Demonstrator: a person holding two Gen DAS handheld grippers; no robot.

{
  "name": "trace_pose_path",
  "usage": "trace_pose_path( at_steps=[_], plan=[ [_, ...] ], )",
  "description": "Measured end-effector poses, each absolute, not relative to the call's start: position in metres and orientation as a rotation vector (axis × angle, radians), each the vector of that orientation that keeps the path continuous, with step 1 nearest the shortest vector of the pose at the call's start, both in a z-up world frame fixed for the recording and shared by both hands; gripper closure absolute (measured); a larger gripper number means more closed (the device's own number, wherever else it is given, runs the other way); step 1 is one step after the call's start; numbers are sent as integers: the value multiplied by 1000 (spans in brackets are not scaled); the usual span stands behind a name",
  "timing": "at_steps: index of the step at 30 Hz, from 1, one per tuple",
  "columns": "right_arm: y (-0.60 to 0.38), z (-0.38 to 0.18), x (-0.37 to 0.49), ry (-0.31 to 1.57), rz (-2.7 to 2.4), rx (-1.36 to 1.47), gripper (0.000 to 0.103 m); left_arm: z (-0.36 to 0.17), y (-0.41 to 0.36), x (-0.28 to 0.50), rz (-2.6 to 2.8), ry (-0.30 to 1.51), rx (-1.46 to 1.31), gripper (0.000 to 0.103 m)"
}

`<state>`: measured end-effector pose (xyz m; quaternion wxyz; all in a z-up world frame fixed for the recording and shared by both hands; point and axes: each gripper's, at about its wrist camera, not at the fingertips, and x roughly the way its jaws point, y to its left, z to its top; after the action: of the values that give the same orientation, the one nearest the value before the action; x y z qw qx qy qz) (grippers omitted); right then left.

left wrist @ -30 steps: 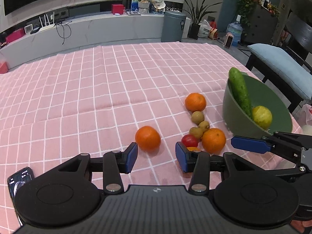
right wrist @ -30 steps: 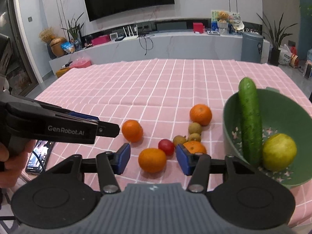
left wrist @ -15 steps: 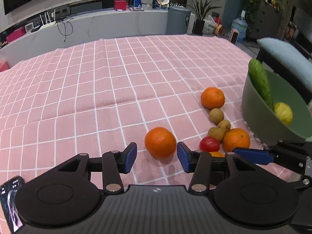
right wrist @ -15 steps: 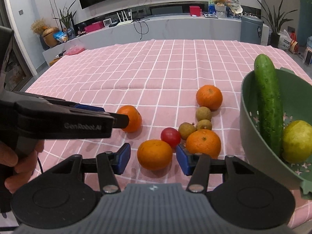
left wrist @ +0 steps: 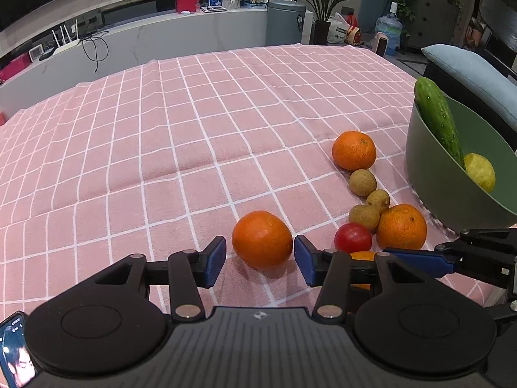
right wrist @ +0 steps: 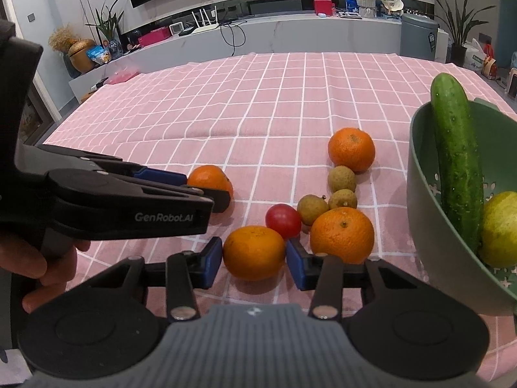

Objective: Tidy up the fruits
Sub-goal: 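Grasp an orange with the left tool while the right tool grasps another orange, then carry both held oranges into the green colander beside the guava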

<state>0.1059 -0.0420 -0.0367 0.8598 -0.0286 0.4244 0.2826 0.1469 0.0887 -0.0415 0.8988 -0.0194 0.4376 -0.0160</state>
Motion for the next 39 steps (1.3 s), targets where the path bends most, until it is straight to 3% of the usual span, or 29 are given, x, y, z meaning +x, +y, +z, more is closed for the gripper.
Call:
trace_pose_path(
  at_steps=[4, 8, 25, 39],
  plan=[
    [-43, -37, 107, 890, 595, -58, 62, -43, 88, 148, -44, 914, -39, 55],
    [-43, -37, 106, 885, 598, -55, 63, -43, 87, 147, -43, 910, -34, 57],
    [-64, -3, 101, 829, 618, -30, 64, -7, 86, 132, -16, 876, -138, 58],
    [-136, 53, 112, 720, 539, -65, 64, 54, 22, 137, -131, 809, -111, 58]
  ],
)
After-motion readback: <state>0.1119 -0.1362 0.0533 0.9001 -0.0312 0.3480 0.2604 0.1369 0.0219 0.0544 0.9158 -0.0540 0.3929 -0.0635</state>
